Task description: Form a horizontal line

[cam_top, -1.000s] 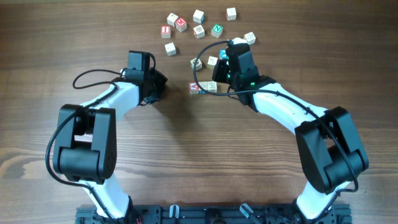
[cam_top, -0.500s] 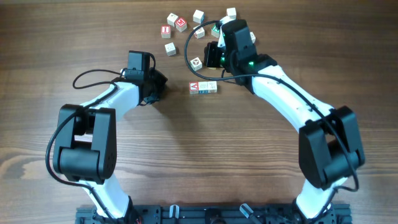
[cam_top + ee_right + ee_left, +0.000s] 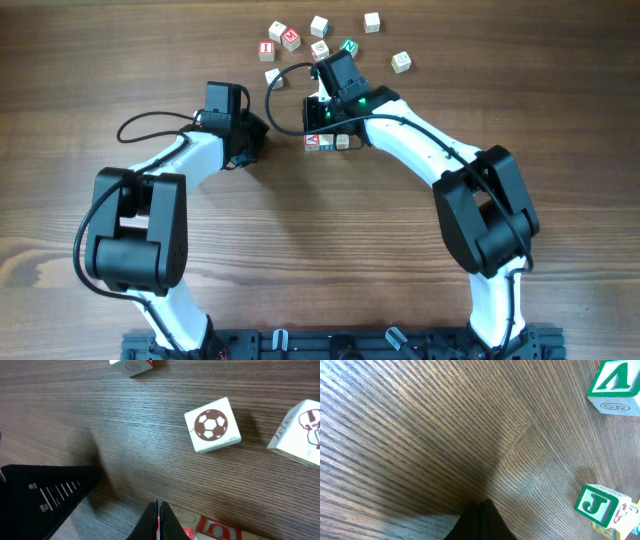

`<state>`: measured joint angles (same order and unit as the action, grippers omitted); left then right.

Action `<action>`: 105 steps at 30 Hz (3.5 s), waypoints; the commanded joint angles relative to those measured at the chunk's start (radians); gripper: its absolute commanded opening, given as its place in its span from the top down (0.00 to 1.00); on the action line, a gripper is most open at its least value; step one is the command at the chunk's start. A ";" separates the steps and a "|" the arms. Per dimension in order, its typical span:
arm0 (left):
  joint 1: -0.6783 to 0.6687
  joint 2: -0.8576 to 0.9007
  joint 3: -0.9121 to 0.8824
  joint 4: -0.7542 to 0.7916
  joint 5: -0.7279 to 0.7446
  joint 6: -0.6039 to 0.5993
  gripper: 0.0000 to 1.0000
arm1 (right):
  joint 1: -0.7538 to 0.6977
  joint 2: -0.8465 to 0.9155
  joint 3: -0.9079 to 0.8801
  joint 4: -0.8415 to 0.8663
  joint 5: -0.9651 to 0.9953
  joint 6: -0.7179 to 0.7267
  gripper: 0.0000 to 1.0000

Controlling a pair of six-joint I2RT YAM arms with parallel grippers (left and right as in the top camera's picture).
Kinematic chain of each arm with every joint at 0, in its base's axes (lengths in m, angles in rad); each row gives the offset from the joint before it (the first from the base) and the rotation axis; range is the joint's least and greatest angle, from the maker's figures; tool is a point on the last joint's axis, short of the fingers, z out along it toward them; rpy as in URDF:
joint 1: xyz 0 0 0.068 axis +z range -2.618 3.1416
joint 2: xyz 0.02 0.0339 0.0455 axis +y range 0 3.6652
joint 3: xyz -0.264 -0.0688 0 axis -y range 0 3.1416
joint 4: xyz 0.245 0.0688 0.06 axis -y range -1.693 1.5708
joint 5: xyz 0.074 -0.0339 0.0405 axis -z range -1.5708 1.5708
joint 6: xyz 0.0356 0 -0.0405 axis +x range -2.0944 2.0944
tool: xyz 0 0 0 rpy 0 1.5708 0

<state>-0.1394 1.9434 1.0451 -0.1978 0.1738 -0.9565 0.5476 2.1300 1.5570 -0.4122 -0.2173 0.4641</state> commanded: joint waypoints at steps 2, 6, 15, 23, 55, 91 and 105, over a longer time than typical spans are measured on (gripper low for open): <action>0.005 0.123 -0.093 -0.066 -0.127 0.006 0.95 | 0.002 0.040 0.030 -0.008 -0.003 -0.024 0.95; 0.005 0.123 -0.093 -0.066 -0.127 0.006 0.95 | 0.008 0.054 0.030 -0.008 -0.003 -0.027 0.95; 0.005 0.123 -0.093 -0.066 -0.127 0.006 0.95 | 0.009 0.073 0.030 0.009 -0.002 -0.031 0.95; 0.005 0.123 -0.093 -0.066 -0.127 0.006 0.95 | 0.009 0.074 0.029 0.004 -0.002 -0.035 0.95; 0.005 0.123 -0.093 -0.066 -0.130 0.006 0.95 | 0.002 0.073 0.110 -0.049 0.068 -0.043 0.95; 0.005 0.123 -0.093 -0.069 -0.137 0.006 0.95 | -0.008 0.034 0.055 -0.156 0.193 -0.055 0.96; 0.005 0.123 -0.093 -0.067 -0.137 0.006 0.95 | -0.007 0.043 0.055 -0.134 0.144 -0.065 0.96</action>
<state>-0.1394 1.9434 1.0451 -0.1982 0.1730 -0.9565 0.5426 2.1567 1.6104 -0.5381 -0.0395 0.4168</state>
